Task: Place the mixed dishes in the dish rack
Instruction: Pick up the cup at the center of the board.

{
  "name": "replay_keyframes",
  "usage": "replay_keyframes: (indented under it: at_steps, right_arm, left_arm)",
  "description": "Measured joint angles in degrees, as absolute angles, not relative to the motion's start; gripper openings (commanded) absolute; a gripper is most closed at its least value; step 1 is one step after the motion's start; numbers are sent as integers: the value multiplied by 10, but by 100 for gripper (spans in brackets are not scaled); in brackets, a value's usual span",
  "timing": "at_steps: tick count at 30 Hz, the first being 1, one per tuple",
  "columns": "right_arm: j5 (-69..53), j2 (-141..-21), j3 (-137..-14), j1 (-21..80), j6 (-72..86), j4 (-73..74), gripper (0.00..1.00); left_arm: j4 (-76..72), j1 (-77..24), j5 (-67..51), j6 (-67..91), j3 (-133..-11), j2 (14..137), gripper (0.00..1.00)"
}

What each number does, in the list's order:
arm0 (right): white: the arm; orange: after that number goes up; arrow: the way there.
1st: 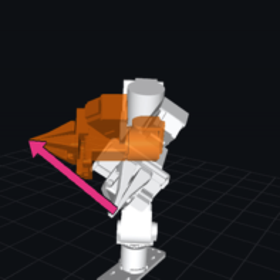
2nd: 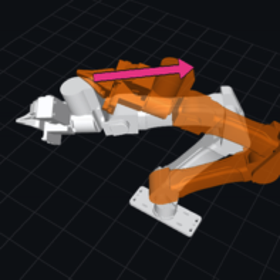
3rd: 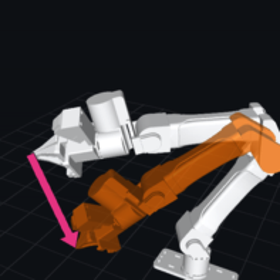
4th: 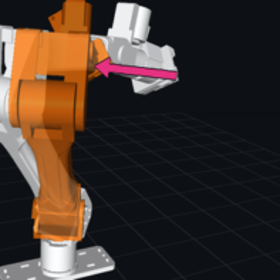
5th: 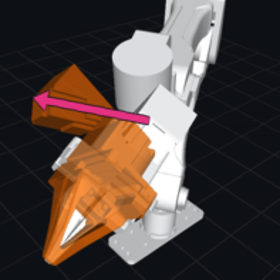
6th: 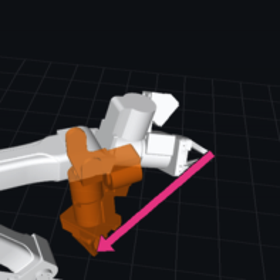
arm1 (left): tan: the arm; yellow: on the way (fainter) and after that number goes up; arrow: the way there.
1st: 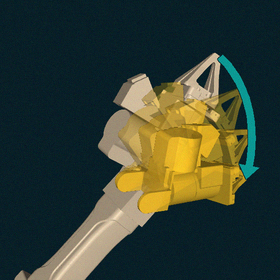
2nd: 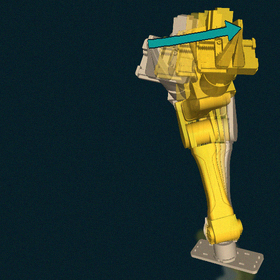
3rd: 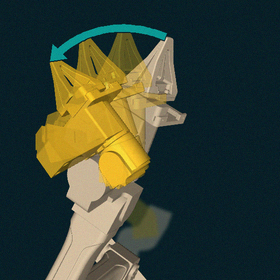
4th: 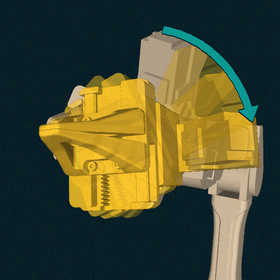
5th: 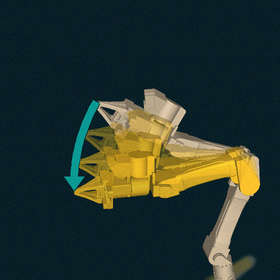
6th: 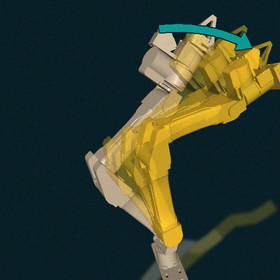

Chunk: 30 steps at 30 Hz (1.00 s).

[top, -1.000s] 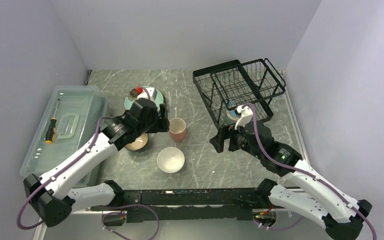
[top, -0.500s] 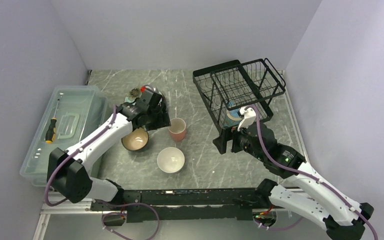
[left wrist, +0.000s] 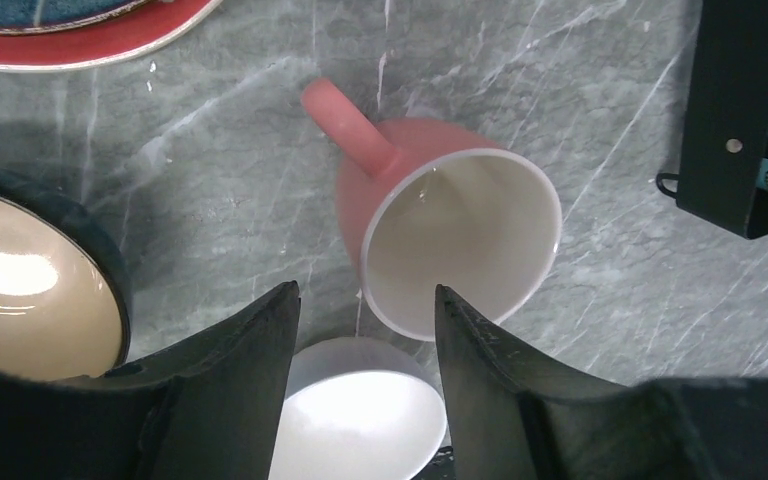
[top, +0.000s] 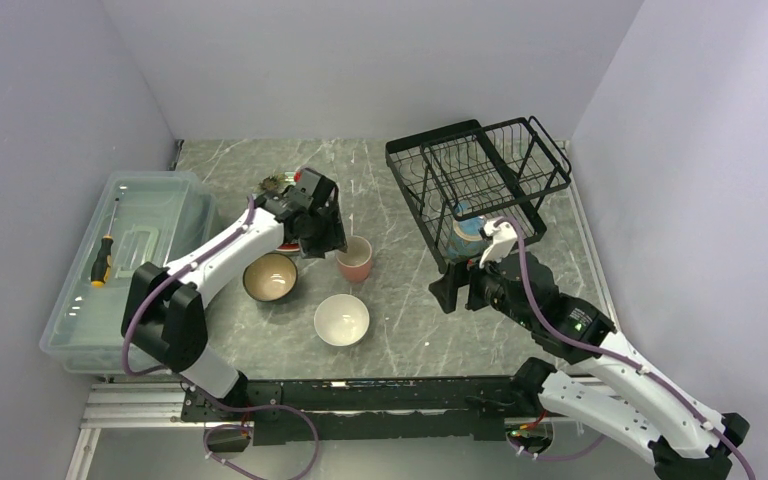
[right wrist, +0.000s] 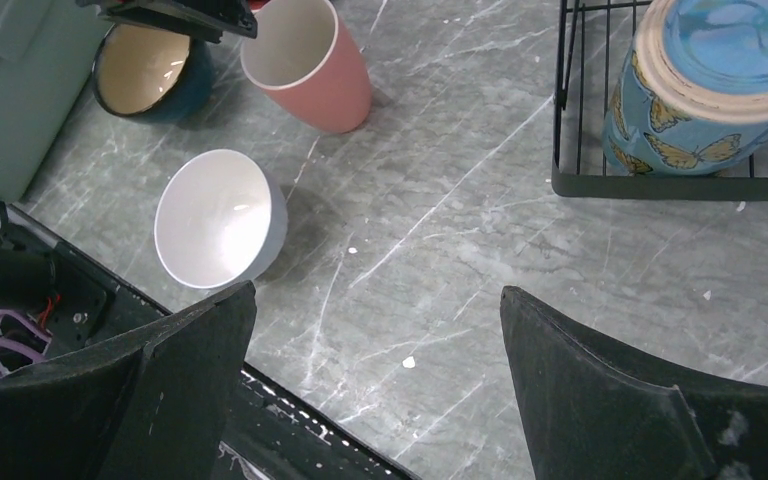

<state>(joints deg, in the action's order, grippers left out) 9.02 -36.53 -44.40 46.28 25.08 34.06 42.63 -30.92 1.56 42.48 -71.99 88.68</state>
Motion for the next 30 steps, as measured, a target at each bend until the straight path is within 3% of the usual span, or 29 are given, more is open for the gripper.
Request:
replay_keyframes:
  at_steps: [14,30]
  right_arm:
    - [100,-345,-443,463,251,347,95]
    - [100,-345,-436,463,251,351,95]
  left_arm:
    - [426,-309,-3,412,-727,939,48]
    - [428,-307,-18,395,-743,965,26]
